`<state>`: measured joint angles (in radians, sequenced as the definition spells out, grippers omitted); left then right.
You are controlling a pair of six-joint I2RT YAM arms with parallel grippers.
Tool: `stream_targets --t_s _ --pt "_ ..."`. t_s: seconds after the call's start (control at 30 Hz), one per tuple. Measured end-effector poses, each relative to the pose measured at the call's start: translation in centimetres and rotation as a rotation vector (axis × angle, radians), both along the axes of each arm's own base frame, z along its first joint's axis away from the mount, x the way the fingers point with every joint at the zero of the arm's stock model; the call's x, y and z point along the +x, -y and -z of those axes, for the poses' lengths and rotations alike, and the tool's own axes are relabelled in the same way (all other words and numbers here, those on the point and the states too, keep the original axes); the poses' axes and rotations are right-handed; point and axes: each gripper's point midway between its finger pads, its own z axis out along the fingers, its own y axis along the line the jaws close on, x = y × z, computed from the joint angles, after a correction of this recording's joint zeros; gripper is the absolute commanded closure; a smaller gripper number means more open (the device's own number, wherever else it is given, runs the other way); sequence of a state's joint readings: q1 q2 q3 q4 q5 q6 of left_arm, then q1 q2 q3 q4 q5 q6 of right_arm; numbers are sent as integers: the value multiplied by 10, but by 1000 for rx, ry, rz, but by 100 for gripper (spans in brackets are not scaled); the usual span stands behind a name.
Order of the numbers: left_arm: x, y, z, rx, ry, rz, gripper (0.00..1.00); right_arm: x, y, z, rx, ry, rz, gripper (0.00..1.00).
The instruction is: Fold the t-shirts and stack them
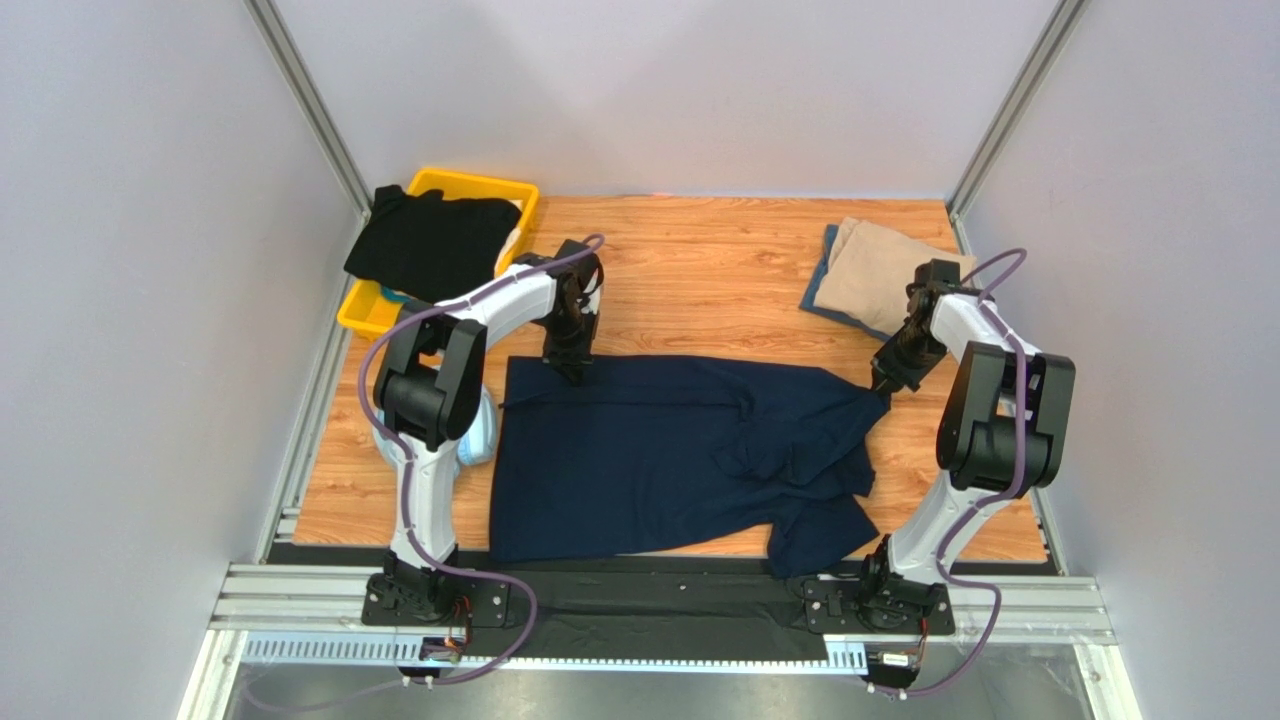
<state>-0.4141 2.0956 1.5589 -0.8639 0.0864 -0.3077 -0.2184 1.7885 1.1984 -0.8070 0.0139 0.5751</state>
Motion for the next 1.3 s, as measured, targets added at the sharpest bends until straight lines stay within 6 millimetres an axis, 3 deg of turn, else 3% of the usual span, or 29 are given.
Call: stream_targets --t_s 0.23,0.37,0.5,0.63,0.77,1.3 --pt "0 -7 0 -10 -18 -27 100 6 0 -3 4 20 7 100" --pt "-5 -9 -1 -13 -19 -31 100 6 0 -17 -5 62 10 100" --pt "-24 -13 -1 -10 -34 -32 100 9 -1 -31 -6 107 8 100" --pt "-47 -17 -1 2 -56 -25 99 10 -5 -32 18 114 2 100" --pt "-58 -19 -2 10 -53 -18 97 11 -7 -32 25 116 2 100" --pt "10 -10 -2 93 7 -28 100 16 -5 -33 20 137 20 100"
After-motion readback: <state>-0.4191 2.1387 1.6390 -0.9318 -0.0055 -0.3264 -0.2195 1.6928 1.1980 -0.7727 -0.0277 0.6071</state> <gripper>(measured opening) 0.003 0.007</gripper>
